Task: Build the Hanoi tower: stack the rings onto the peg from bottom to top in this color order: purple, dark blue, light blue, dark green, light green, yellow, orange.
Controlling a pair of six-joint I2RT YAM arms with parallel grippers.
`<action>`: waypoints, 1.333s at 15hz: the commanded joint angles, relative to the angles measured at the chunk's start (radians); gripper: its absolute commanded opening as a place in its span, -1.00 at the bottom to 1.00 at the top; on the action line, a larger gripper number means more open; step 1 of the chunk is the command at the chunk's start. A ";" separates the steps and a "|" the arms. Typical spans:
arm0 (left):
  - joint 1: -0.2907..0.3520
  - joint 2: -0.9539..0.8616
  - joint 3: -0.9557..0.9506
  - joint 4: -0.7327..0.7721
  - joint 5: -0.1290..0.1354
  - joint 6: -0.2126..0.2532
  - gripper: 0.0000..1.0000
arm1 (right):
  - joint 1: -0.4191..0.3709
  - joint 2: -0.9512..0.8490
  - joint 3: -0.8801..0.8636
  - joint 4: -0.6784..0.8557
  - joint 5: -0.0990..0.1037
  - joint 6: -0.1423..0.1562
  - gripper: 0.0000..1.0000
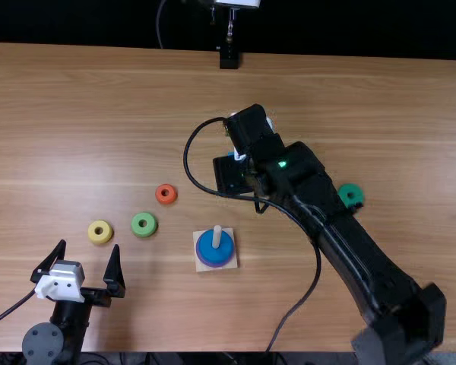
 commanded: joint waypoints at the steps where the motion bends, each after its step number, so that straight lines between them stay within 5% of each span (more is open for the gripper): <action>1: 0.009 -0.012 -0.017 -0.036 0.011 0.008 1.00 | 0.034 -0.028 0.039 -0.060 -0.009 -0.025 -1.00; 5: 0.009 -0.012 -0.017 -0.036 0.011 0.008 1.00 | 0.141 -0.126 0.098 -0.251 -0.005 -0.038 -1.00; 13: 0.009 -0.012 -0.017 -0.036 0.011 0.008 1.00 | 0.246 -0.176 0.042 -0.304 -0.002 -0.049 -1.00; 20: 0.009 -0.012 -0.017 -0.036 0.011 0.008 1.00 | 0.244 -0.171 0.018 -0.290 -0.002 -0.041 -1.00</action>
